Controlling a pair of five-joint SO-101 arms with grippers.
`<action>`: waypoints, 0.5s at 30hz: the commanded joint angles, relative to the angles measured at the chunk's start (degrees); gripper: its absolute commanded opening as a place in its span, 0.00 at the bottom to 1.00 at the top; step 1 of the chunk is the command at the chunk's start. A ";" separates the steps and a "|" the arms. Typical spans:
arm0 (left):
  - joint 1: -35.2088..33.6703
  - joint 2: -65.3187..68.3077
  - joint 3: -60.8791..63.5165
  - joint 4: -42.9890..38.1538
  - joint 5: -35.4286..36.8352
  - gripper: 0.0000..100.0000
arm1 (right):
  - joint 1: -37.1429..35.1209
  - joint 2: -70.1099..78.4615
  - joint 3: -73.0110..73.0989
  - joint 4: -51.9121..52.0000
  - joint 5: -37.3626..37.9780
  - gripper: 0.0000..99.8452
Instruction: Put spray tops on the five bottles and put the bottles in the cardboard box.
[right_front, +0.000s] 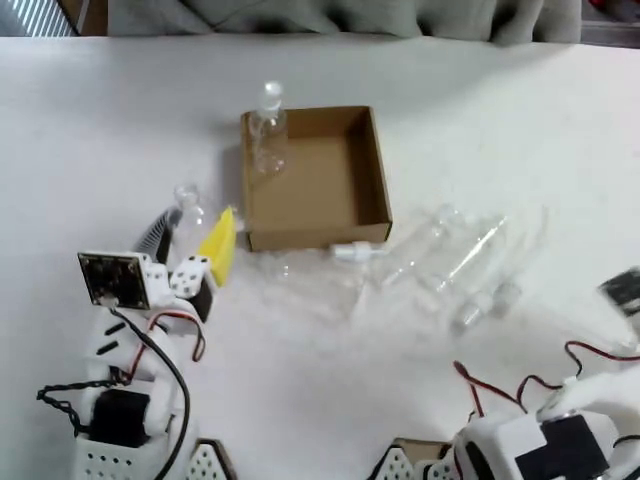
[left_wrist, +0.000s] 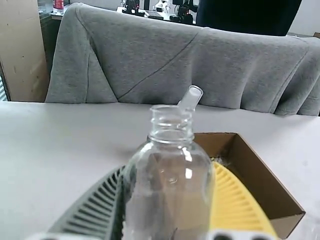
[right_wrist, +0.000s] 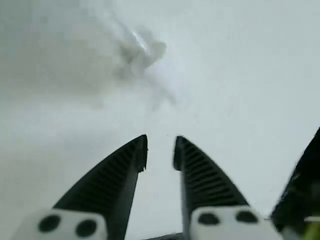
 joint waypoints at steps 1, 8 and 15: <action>-0.13 -0.57 -0.18 -1.14 -0.26 0.02 | 4.18 -2.95 -3.60 7.34 -12.57 0.03; -0.40 -0.57 -0.18 -1.14 -0.26 0.02 | 6.29 4.00 -3.43 -0.04 -32.09 0.03; -0.57 -0.57 -0.18 -1.14 -0.26 0.02 | 1.54 18.59 -3.78 -19.47 -48.70 0.03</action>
